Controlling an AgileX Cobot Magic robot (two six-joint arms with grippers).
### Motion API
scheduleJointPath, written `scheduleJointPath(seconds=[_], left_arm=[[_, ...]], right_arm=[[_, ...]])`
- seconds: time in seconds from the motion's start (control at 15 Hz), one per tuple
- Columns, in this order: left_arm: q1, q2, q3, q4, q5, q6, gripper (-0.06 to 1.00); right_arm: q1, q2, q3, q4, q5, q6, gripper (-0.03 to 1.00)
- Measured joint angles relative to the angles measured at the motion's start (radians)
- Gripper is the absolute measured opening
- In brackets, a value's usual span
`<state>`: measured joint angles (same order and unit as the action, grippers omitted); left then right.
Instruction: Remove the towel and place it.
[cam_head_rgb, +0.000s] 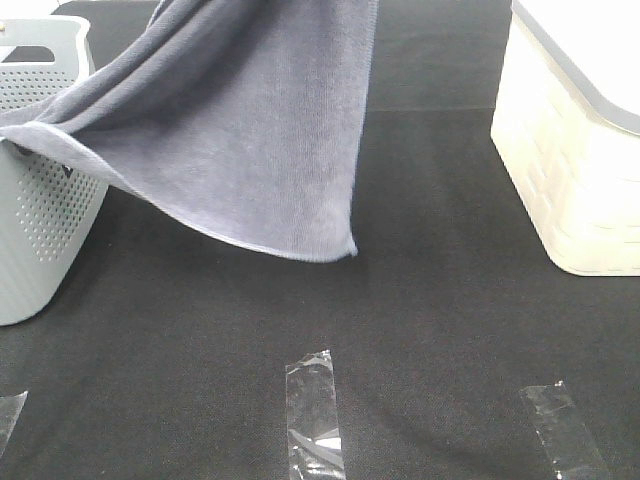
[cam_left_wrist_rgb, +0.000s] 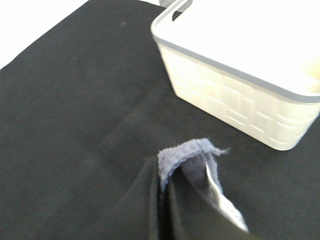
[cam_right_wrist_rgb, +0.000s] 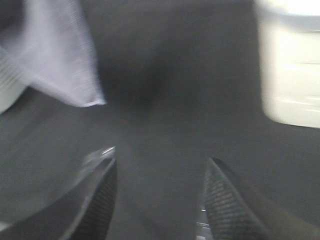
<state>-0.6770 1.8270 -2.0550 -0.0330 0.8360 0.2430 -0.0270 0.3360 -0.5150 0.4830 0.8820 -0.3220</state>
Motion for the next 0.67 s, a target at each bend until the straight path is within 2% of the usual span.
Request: scheduleJointPath(seconds=[0.07,0.2,0.33,0.53,0.67], left_arm=[[-0.012,0.0,0.0,-0.005,0.0,0.0,0.0],[-0.015,0.0,0.0,-0.039,0.0,0.001,0.0],[-0.016,0.0,0.0,-0.053,0.0,0.001,0.0],[-0.018,0.0,0.0,-0.055,0.0,0.001,0.0],[-0.018,0.0,0.0,-0.058,0.0,0.001,0.0]], right_arm=[[0.012,0.131,0.0,0.168,-0.005,-0.205,0.51],[0.014,0.314,0.0,0.418,-0.012,-0.505,0.51],[0.014,0.485,0.0,0.615,-0.004,-0.8,0.53],[0.014,0.704,0.0,0.814,0.002,-1.08,0.58],[0.014,0.83,0.0,0.92,-0.001,-1.205,0.59]])
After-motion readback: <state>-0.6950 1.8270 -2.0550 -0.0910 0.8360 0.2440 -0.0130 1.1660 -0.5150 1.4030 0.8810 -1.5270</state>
